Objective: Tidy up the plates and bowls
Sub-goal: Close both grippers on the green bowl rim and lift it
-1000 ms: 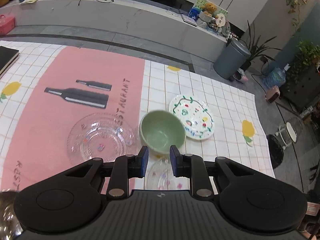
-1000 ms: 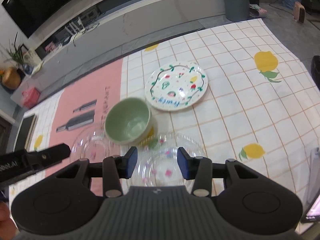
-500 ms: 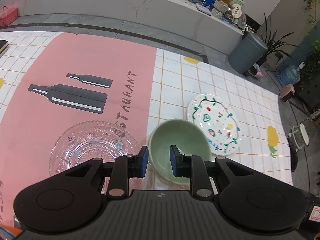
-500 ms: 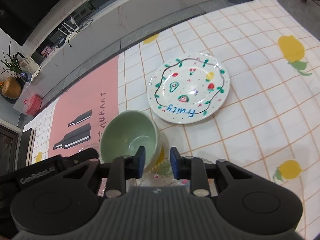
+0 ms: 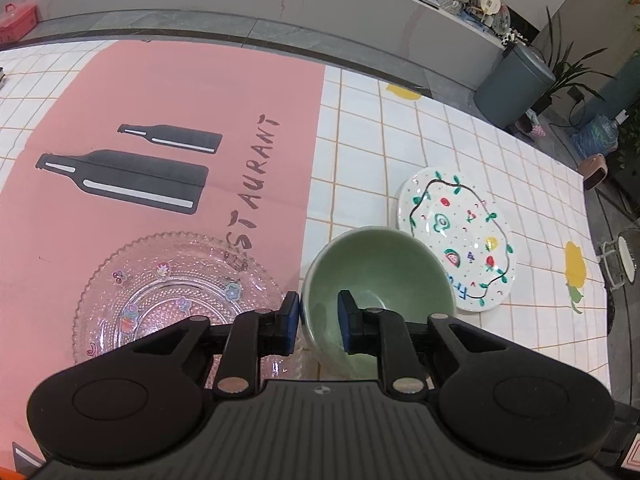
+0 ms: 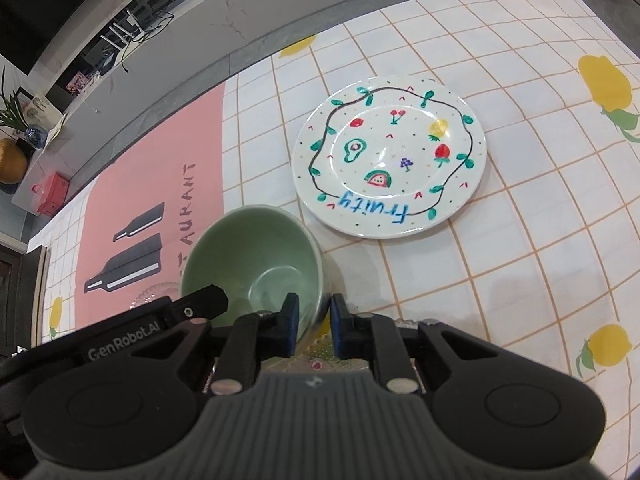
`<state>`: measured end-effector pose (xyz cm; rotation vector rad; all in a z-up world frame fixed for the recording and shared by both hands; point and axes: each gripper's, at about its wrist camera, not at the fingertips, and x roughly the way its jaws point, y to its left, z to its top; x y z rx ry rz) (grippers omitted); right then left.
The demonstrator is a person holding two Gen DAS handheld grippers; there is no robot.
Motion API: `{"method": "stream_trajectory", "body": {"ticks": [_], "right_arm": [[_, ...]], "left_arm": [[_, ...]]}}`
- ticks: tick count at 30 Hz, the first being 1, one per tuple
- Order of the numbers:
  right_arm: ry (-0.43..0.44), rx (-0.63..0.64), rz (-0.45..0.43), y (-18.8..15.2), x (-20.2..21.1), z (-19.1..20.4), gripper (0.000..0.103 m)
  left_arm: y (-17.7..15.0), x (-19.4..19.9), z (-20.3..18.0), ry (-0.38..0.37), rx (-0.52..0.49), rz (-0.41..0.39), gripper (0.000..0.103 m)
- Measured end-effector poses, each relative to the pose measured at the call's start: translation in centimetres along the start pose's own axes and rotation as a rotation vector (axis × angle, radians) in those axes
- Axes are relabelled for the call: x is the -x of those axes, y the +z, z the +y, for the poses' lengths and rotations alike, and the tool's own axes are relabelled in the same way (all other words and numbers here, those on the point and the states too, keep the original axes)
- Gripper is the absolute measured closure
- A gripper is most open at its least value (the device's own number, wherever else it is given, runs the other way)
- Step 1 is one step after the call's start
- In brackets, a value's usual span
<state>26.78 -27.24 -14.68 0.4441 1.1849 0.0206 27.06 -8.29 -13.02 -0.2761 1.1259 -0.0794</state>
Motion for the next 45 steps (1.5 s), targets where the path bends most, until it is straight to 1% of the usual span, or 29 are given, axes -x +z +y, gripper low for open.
{"method": "stream_trajectory", "body": {"ticks": [2, 4, 6, 11, 14, 22, 29, 33, 37, 45], "right_arm": [[0.004, -0.008, 0.001, 0.0, -0.1, -0.1, 0.091], [0.004, -0.009, 0.001, 0.1, -0.2, -0.1, 0.091], [0.002, -0.011, 0.002, 0.1, -0.2, -0.1, 0.092], [-0.027, -0.002, -0.001, 0.1, 0.0, 0.4, 0.093], [-0.018, -0.007, -0.011, 0.0, 0.7, 0.5, 0.093], [0.012, -0.009, -0.044, -0.8, 3.9, 1.2, 0.094], [0.047, -0.001, -0.062, -3.3, 7.3, 2.2, 0.094], [0.061, 0.024, -0.076, -5.4, 9.5, 3.2, 0.094], [0.083, 0.051, -0.083, -7.6, 11.5, 4.4, 0.094], [0.156, 0.141, -0.084, -11.9, 14.5, 8.3, 0.093]], "left_arm": [[0.0, -0.3, 0.1, 0.006, 0.001, 0.003, 0.086], [0.0, -0.4, 0.1, 0.016, 0.003, 0.004, 0.093], [0.0, -0.5, 0.1, 0.028, -0.002, 0.001, 0.096], [0.0, -0.3, 0.3, 0.015, 0.006, 0.002, 0.096], [-0.1, 0.3, 0.4, 0.008, 0.017, -0.011, 0.096], [-0.7, 4.1, 0.6, -0.012, 0.05, -0.073, 0.096], [-2.3, 7.7, 1.1, -0.005, 0.065, -0.097, 0.096], [-3.7, 10.2, 1.7, 0.004, 0.07, -0.101, 0.096], [-5.3, 12.9, 2.5, 0.024, 0.084, -0.122, 0.096], [-8.1, 18.6, 6.3, 0.053, 0.133, -0.185, 0.096]]}}
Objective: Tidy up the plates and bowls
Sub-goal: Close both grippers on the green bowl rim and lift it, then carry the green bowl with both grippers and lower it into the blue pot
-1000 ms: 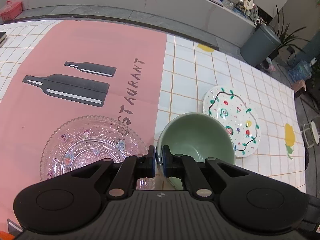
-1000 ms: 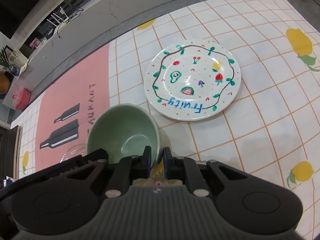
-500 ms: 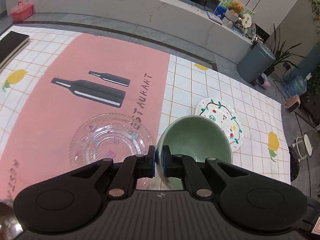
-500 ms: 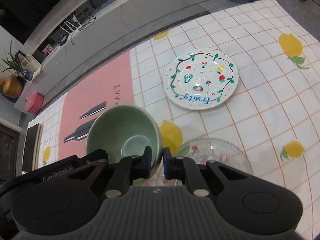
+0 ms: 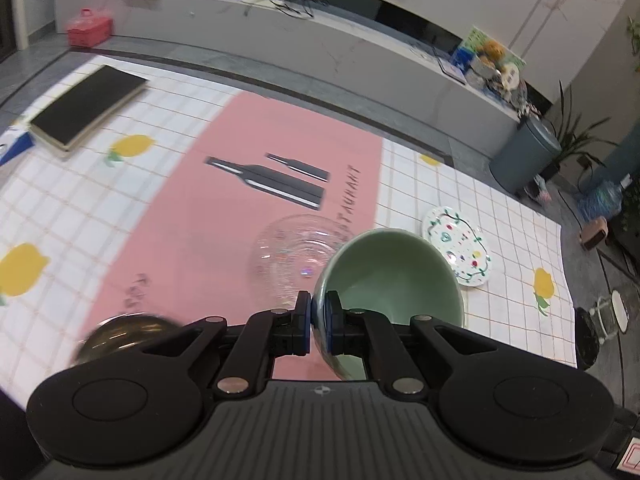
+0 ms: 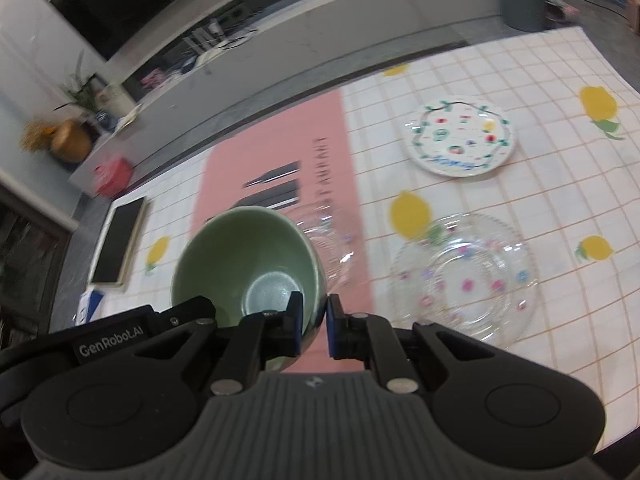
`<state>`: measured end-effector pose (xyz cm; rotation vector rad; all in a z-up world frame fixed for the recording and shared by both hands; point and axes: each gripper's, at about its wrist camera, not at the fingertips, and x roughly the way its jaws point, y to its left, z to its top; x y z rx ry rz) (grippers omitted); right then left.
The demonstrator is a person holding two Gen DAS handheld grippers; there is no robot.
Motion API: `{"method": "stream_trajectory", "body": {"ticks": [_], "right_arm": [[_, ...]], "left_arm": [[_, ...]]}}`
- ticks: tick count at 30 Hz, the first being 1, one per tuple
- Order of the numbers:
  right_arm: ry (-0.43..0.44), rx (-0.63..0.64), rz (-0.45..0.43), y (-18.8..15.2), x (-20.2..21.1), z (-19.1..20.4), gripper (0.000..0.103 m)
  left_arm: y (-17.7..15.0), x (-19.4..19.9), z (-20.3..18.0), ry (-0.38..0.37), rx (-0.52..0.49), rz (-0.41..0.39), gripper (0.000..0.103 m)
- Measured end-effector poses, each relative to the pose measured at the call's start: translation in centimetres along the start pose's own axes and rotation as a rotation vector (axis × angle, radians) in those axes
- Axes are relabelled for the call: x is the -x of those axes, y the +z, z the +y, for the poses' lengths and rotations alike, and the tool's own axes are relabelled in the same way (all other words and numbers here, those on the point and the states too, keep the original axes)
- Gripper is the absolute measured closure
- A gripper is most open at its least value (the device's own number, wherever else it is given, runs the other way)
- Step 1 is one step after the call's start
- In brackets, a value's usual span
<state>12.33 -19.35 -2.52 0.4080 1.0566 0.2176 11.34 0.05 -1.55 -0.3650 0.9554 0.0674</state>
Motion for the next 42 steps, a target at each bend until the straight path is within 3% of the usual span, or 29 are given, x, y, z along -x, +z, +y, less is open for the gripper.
{"method": "stream_trajectory", "body": {"ticks": [11, 21, 42], "right_arm": [[0.104, 0.131, 0.077, -4.3, -0.4, 6.9, 0.094], [0.085, 0.185, 0.195, -6.9, -3.2, 8.4, 0.094], [-0.002, 0.23, 0.281, -8.3, -7.5, 8.4, 0.095]], "left_arm": [[-1.9, 4.9, 7.3, 0.074, 0.106, -0.053, 0.096], [-4.2, 4.4, 11.9, 0.094, 0.178, 0.037, 0.095], [-5.3, 0.1, 12.0, 0.156, 0.014, 0.159, 0.093]]}}
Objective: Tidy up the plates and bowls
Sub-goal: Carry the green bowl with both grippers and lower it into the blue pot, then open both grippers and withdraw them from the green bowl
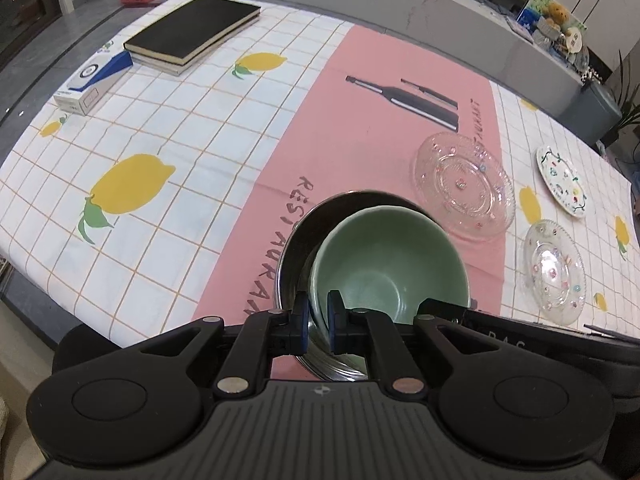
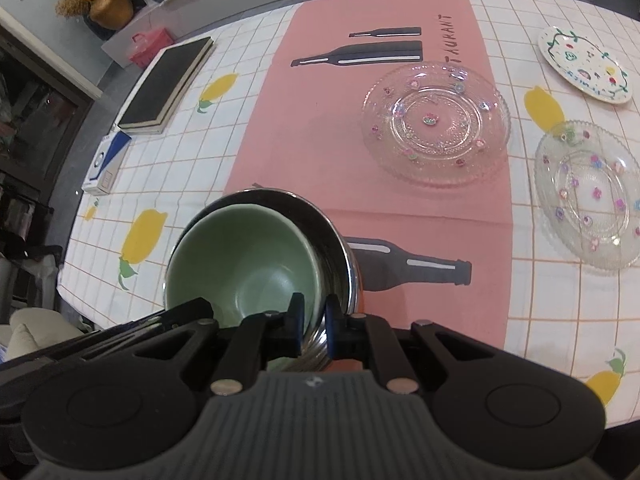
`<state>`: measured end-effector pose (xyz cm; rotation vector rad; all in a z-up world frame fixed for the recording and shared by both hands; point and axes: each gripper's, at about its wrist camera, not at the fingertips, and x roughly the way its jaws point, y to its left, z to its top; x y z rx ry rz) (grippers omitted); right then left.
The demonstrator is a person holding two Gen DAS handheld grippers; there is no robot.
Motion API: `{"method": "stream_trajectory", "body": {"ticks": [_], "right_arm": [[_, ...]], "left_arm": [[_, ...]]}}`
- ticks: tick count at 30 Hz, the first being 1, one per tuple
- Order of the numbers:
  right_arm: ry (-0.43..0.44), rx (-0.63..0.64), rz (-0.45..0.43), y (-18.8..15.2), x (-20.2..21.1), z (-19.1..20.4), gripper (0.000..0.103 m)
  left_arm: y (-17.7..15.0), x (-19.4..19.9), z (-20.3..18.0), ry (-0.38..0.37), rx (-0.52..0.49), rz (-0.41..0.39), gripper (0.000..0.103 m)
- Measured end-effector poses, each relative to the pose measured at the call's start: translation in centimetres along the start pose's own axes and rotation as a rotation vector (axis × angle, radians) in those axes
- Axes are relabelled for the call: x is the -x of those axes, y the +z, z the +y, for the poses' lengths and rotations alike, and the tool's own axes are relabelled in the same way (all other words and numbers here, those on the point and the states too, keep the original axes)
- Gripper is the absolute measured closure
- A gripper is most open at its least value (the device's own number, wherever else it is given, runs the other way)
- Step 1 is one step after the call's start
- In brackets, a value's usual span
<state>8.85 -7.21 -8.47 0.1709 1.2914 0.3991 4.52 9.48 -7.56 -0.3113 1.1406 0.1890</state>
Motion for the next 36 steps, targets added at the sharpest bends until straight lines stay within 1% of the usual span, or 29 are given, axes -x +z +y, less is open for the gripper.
{"method": "stream_trajectory", "body": {"ticks": [5, 10, 15, 20, 21, 23, 25, 27, 30, 33, 36], "right_arm": [[-0.034, 0.037, -0.003, 0.2, -0.5, 0.6, 0.095], [-0.048, 0.061, -0.002, 0.5, -0.7, 0.9, 0.095], [-0.032, 0.055, 0.005, 0.7, -0.6, 0.9, 0.085], [-0.02, 0.042, 0.01, 1.0, -0.2, 0.7, 0.084], [-0.015, 0.04, 0.0, 1.1, 0.0, 0.7, 0.08], [-0.008, 0.045, -0.022, 1.3, 0.8, 0.9, 0.077], [-0.004, 0.051, -0.042, 1.5, 1.5, 1.0, 0.077], [-0.004, 0.052, -0.06, 1.6, 2.2, 1.0, 0.076], [0.003, 0.039, -0.085, 1.7, 3.2, 0.5, 0.073], [0.006, 0.024, -0.114, 1.7, 4.2, -0.1, 0.071], [-0.008, 0.009, -0.149, 1.7, 5.3, -1.0, 0.069]], "left_arm": [[0.1, -0.7, 0.4, -0.004, 0.017, 0.021, 0.092], [0.4, -0.9, 0.6, -0.01, 0.031, 0.029, 0.091], [0.6, -1.0, 0.9, -0.028, 0.05, 0.04, 0.09], [0.8, -0.6, 1.2, -0.042, 0.063, 0.023, 0.089], [0.9, -0.4, 1.2, -0.043, 0.065, 0.018, 0.089], [1.0, -0.2, 1.2, -0.047, 0.064, 0.011, 0.089], [1.2, 0.1, 1.2, -0.053, 0.067, 0.006, 0.089], [1.2, 0.6, 1.3, -0.059, 0.069, -0.008, 0.089], [1.3, 1.8, 1.1, -0.064, 0.052, -0.052, 0.089], [1.3, 3.3, 0.4, -0.089, 0.023, -0.11, 0.083], [1.2, 4.7, -0.7, -0.139, -0.016, -0.16, 0.079]]}}
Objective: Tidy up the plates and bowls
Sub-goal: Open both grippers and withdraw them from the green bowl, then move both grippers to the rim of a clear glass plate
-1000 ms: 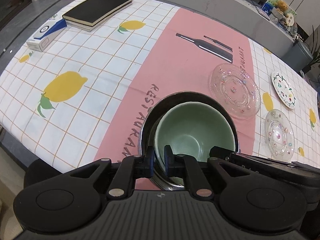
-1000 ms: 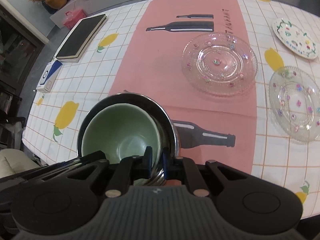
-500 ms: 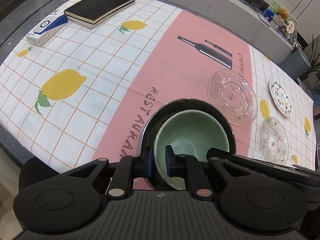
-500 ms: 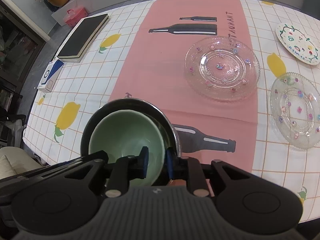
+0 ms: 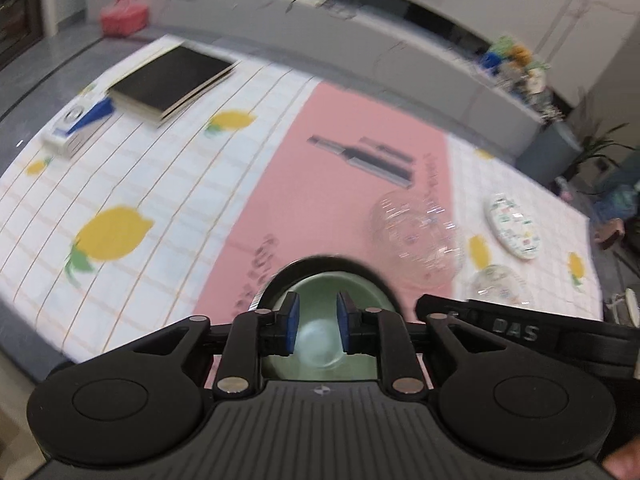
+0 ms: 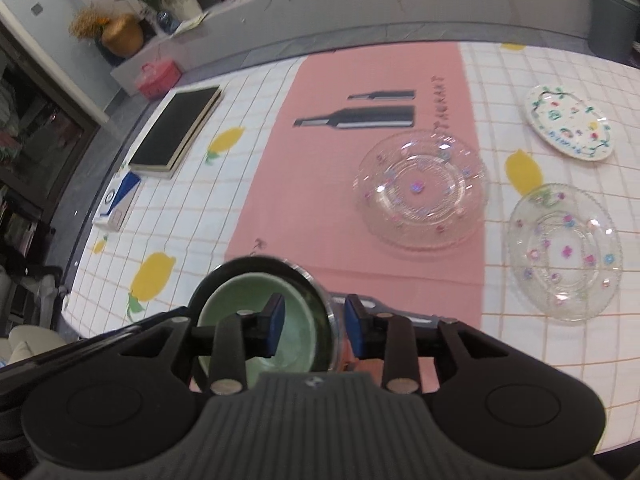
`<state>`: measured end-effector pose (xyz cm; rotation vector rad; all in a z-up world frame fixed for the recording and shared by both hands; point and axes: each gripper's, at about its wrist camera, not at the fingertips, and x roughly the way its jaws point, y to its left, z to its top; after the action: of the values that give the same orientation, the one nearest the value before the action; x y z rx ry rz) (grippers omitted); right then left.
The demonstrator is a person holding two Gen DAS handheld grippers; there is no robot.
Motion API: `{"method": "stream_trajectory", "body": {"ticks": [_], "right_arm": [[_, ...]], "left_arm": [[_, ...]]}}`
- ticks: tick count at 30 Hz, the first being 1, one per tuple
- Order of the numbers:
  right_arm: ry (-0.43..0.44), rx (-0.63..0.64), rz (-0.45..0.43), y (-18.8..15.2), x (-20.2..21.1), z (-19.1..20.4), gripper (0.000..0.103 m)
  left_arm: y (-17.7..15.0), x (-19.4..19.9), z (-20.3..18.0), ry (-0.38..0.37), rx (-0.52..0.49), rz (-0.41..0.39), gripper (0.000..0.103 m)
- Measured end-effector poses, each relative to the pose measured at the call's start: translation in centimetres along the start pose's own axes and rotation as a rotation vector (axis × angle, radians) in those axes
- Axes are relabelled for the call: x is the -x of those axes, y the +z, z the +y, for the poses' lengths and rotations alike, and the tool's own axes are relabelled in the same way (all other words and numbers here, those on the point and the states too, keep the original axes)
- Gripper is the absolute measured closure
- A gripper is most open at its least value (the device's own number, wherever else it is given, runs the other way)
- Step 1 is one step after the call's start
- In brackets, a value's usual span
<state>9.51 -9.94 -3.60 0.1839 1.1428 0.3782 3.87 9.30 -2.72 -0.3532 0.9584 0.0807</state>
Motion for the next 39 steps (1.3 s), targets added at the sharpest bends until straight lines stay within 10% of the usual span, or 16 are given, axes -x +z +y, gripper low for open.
{"method": "stream_trajectory", "body": {"ticks": [9, 22, 39], "right_arm": [[-0.051, -0.024, -0.09, -0.4, 2.5, -4.1, 0.065], [-0.151, -0.173, -0.05, -2.3, 2.4, -12.2, 0.064], [-0.212, -0.159, -0.107, -3.8, 0.7, -20.2, 0.061]], "left_arm": [[-0.5, 1.2, -4.4, -0.158, -0.06, -0.089, 0.071], [-3.7, -1.2, -11.0, -0.32, -0.127, 0.002, 0.071], [-4.7, -7.9, -14.7, -0.32, -0.145, 0.002, 0.067]]}}
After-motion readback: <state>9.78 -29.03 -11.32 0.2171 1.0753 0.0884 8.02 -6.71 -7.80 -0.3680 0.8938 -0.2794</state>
